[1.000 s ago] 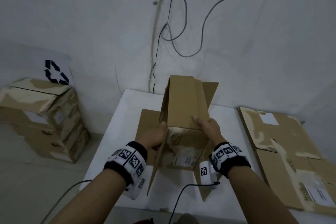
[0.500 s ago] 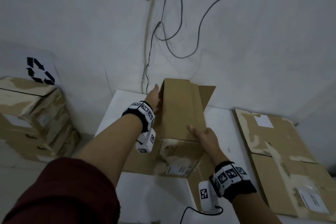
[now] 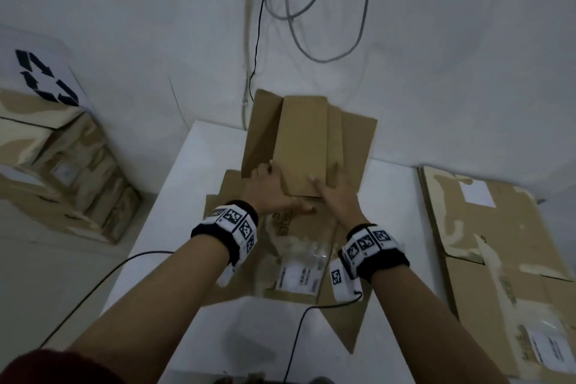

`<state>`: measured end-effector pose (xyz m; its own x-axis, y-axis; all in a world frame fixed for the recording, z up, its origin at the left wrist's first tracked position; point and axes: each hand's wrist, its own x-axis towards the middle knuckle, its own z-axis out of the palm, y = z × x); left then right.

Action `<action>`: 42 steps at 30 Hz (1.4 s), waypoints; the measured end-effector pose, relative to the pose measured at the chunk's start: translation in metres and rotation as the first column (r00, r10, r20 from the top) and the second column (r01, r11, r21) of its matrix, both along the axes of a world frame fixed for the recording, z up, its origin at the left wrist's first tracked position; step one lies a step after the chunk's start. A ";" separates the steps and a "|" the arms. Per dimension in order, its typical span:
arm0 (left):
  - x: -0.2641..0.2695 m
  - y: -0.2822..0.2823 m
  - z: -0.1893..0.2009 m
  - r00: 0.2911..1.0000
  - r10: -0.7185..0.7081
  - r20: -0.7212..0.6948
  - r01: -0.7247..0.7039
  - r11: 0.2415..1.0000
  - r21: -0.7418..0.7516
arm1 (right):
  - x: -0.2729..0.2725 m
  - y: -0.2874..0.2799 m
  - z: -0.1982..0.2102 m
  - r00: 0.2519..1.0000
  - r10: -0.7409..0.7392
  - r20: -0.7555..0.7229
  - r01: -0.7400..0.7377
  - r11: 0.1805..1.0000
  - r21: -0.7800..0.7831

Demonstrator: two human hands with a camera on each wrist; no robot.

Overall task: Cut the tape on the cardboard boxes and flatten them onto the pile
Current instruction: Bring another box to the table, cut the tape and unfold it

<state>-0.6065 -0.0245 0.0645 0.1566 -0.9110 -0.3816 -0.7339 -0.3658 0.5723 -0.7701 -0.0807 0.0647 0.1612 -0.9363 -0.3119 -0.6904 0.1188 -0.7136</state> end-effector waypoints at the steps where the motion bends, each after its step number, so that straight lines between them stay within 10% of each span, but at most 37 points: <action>1: 0.002 -0.002 -0.010 0.999 0.002 0.037 -0.001 1.000 -0.011 | 0.003 0.000 -0.007 0.999 0.036 -0.035 -0.035 0.999 0.011; 14: 0.029 0.026 -0.154 0.901 0.280 -0.331 -0.295 0.956 0.006 | -0.024 0.020 -0.153 0.940 0.297 -0.169 -0.309 0.950 -0.049; 17: 0.027 0.034 -0.152 0.755 0.503 -0.420 -0.589 0.802 -0.098 | -0.028 0.025 -0.169 0.996 0.065 0.064 -0.051 0.977 -0.207; 20: 0.031 0.040 -0.154 0.547 0.730 -0.409 -0.831 0.531 -0.163 | -0.033 0.035 -0.172 0.814 -0.410 0.411 0.506 0.848 -0.156; 23: 0.029 0.047 -0.167 0.482 0.808 -0.338 -0.873 0.409 -0.264 | -0.046 0.037 -0.179 0.749 -0.558 0.359 0.655 0.707 -0.267; 27: 0.013 0.050 -0.171 0.685 0.720 0.109 -0.608 0.648 -0.458 | -0.055 0.037 -0.191 0.899 -0.438 -0.007 0.351 0.731 -0.585; 30: 0.012 0.059 -0.187 0.940 0.203 0.274 -0.087 0.919 -0.384 | -0.041 0.052 -0.198 0.971 -0.077 -0.227 -0.054 0.852 -0.520; 33: 0.014 0.066 -0.205 0.913 -0.066 0.403 0.192 0.941 -0.279 | -0.034 0.063 -0.201 0.901 0.055 -0.430 -0.231 0.900 -0.370; 42: 0.014 0.061 -0.204 0.907 -0.087 0.413 0.196 0.954 -0.229 | -0.037 0.057 -0.199 0.862 0.104 -0.497 -0.274 0.919 -0.283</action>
